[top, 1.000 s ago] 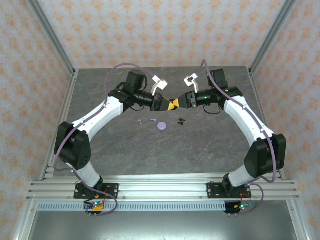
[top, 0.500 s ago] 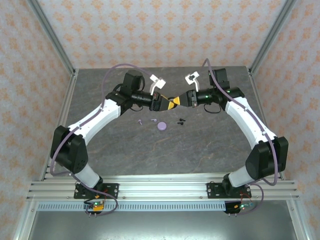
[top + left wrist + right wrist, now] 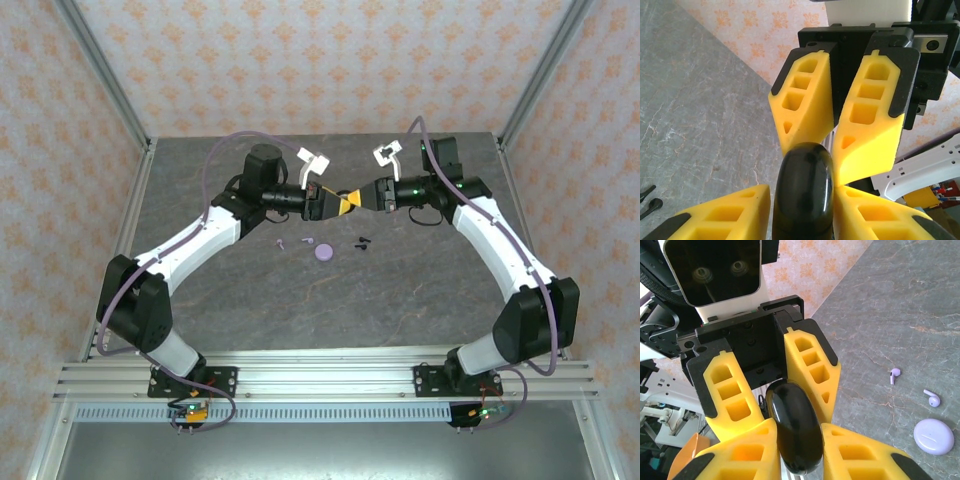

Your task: Insert the wireless bluetooth earbuds into the charging case

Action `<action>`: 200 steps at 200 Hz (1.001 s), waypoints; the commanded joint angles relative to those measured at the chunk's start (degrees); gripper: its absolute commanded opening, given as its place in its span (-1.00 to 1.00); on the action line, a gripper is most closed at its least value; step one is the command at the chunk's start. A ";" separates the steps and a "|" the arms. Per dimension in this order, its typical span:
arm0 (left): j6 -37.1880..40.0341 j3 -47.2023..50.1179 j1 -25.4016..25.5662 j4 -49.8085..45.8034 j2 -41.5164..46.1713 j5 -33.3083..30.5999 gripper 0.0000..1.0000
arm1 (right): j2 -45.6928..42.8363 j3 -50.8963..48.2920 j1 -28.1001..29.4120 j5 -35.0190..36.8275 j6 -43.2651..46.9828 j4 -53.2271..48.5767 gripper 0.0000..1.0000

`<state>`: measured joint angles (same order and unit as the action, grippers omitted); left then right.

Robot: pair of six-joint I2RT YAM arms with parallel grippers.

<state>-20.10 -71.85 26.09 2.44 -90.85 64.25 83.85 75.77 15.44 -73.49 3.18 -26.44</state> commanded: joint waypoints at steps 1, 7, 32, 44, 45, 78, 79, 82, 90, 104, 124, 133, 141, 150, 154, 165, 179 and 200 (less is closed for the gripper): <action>-1.44 0.48 0.63 4.70 0.68 -1.77 -0.33 | -2.37 -0.80 0.46 -2.25 -0.46 2.18 -0.54; -1.44 0.49 0.63 4.70 0.71 -1.76 -0.35 | -2.52 -0.81 0.44 -2.10 -0.45 2.18 -0.54; -1.53 0.91 0.70 4.85 0.87 -2.71 -0.35 | -2.74 -0.78 0.47 -1.74 -0.59 2.26 -0.54; -1.70 1.06 0.68 4.84 0.94 -2.99 -0.35 | -2.80 -0.73 0.46 -1.61 -0.92 2.58 -0.54; -1.70 1.08 0.66 4.85 0.98 -3.04 -0.35 | -2.85 -0.76 0.46 -1.59 -0.95 2.60 -0.54; -2.52 2.25 0.71 5.97 1.72 -4.61 -0.28 | -3.22 -0.98 0.44 -0.88 -2.42 4.17 -0.55; -2.55 2.29 0.67 5.99 1.77 -4.68 -0.28 | -3.24 -1.02 0.41 -0.92 -2.45 4.23 -0.55; -2.68 2.38 0.67 6.30 1.81 -4.66 -0.28 | -3.26 -0.99 0.42 -0.95 -2.55 4.32 -0.55; -2.88 2.64 0.71 6.68 2.00 -4.79 -0.28 | -3.26 -0.95 0.46 -0.97 -2.70 4.46 -0.55; -3.14 2.80 0.65 6.81 2.17 -5.35 -0.28 | -3.42 -1.00 0.45 -0.91 -2.87 4.60 -0.55; -3.70 3.21 0.72 7.80 2.34 -5.49 -0.34 | -3.44 -0.94 0.47 -1.02 -2.98 4.59 -0.55; -3.97 3.18 0.68 8.05 2.34 -5.54 -0.36 | -3.61 -1.01 0.46 -0.82 -2.94 4.56 -0.55; -4.32 3.34 0.65 8.40 2.37 -5.62 -0.36 | -3.66 -1.02 0.44 -0.56 -2.94 4.62 -0.55; -4.59 3.48 0.64 8.70 2.43 -5.90 -0.35 | -3.69 -1.02 0.47 -0.34 -3.17 4.79 -0.55; -4.67 3.59 0.67 8.79 2.51 -5.89 -0.36 | -3.66 -1.02 0.47 -0.21 -3.16 4.78 -0.55; -4.75 3.73 0.68 8.92 2.72 -6.03 -0.35 | -3.80 -0.98 0.45 0.14 -3.38 4.99 -0.56; -4.95 4.04 0.66 8.97 3.00 -6.30 -0.33 | -4.09 -1.15 0.46 0.35 -3.85 5.60 -0.56; -5.02 4.56 0.67 9.12 3.55 -6.85 -0.28 | -4.48 -1.43 0.46 0.51 -4.73 6.75 -0.57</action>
<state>-24.27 -68.51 26.63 9.41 -89.43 60.38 82.21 74.52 15.25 -71.29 -0.27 -23.14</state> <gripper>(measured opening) 0.355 0.219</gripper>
